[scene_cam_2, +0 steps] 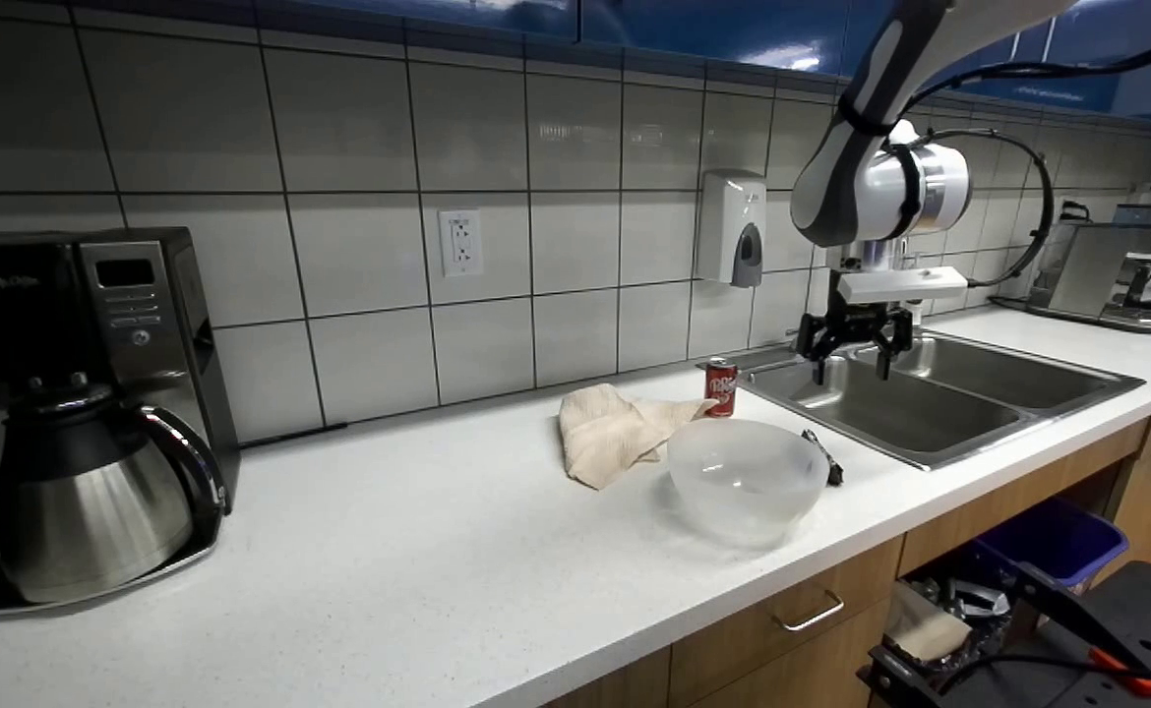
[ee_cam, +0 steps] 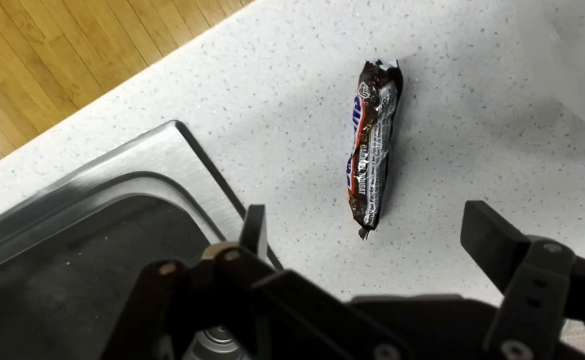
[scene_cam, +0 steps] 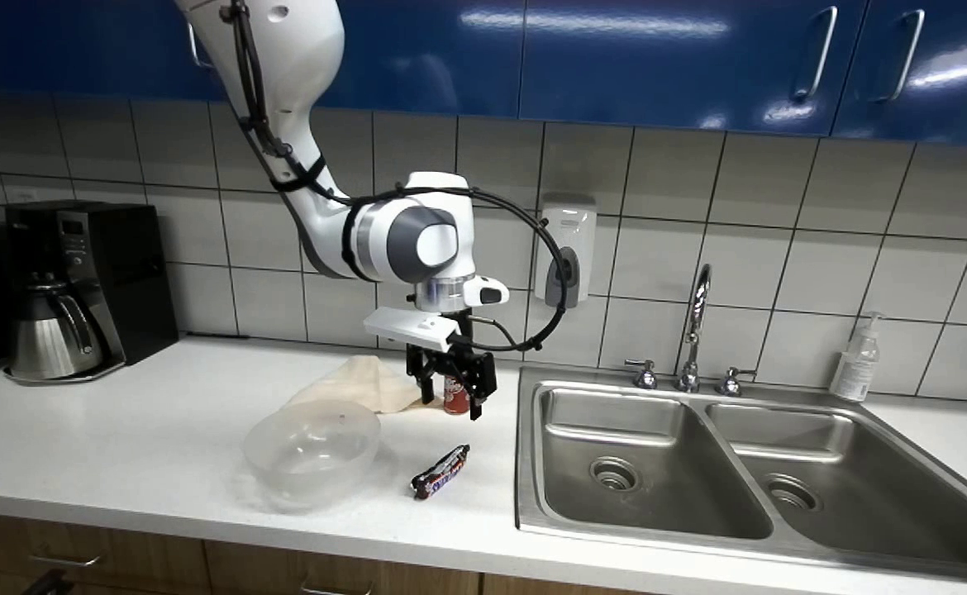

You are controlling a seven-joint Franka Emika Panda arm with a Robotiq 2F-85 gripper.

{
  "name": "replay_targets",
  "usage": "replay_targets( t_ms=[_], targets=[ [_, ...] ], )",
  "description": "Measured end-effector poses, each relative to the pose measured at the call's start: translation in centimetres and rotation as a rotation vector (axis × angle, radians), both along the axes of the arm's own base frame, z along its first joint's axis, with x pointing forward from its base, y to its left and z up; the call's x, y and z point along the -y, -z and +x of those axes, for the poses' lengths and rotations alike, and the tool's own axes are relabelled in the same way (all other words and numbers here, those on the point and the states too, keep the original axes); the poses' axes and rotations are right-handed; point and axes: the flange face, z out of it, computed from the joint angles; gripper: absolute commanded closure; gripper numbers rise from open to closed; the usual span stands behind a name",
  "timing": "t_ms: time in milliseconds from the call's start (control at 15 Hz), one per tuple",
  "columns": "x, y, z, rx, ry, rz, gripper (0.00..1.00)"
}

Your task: Put the candy bar into the bowl

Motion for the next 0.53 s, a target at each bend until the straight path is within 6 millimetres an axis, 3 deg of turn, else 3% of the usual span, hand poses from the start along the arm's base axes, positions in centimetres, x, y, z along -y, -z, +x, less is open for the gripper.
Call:
replay_targets(
  t_ms=[533],
  targets=[
    [0.3,4.0,1.7,-0.028,0.025,0.025,0.0]
  ],
)
